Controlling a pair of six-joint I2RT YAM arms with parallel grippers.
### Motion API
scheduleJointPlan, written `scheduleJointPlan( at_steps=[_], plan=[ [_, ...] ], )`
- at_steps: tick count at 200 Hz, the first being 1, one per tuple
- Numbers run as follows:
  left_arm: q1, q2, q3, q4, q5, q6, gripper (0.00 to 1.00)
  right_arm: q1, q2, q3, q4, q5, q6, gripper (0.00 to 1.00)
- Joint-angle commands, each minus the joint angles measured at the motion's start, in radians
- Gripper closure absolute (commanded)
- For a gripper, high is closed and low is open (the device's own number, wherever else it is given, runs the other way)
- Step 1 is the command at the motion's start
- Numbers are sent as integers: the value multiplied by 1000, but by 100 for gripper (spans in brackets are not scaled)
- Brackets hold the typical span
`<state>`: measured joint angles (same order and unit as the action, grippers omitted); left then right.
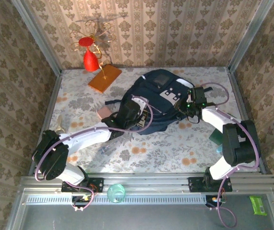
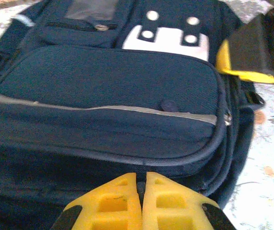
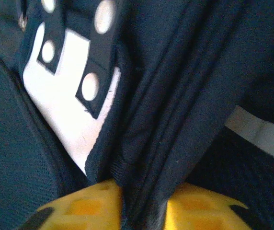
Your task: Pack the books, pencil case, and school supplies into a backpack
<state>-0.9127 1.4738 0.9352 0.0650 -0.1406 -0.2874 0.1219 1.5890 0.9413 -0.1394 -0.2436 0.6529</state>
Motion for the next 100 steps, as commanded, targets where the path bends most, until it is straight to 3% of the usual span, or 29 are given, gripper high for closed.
scheduleJointPlan(
  at_steps=[1,57,100],
  plan=[
    [-14,10,43,82,39,-28,100,-4,-58,20,-90,35,-56,60],
    [-19,56,72,102,44,-21,100,63,-335,-133,-155,60,-40,30],
    [-35,65,67,114,47,-22,100,202,-334,-181,-89,55,63,16]
  ],
)
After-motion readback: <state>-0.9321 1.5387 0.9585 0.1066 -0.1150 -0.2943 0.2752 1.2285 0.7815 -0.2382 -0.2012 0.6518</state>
